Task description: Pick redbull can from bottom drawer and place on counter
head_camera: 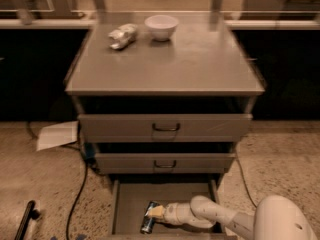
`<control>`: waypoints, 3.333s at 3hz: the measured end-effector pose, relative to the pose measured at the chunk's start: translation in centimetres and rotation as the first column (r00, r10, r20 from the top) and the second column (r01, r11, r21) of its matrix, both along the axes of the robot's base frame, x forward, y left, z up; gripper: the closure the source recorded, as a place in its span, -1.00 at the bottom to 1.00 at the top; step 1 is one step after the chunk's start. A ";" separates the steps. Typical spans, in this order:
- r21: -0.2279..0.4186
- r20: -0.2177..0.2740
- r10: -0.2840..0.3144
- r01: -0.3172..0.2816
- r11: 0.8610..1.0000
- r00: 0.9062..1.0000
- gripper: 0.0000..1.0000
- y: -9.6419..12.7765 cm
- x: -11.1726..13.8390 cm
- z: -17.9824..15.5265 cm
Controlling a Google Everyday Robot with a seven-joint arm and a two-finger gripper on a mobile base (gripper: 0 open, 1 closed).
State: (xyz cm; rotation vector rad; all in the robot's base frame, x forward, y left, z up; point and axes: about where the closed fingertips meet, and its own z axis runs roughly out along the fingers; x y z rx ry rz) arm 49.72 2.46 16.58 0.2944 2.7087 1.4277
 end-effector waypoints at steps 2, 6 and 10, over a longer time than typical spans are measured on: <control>0.019 0.064 -0.026 0.024 1.000 0.998 1.00 -2.0 0.1 2.4; 0.031 0.189 -0.090 0.086 0.996 0.978 1.00 -6.9 -2.0 10.4; -0.021 0.530 -0.147 0.186 0.982 0.835 1.00 -4.6 -7.2 35.4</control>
Offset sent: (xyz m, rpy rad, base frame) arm -0.0217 -0.1491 0.1755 0.1187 -0.4400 -0.1777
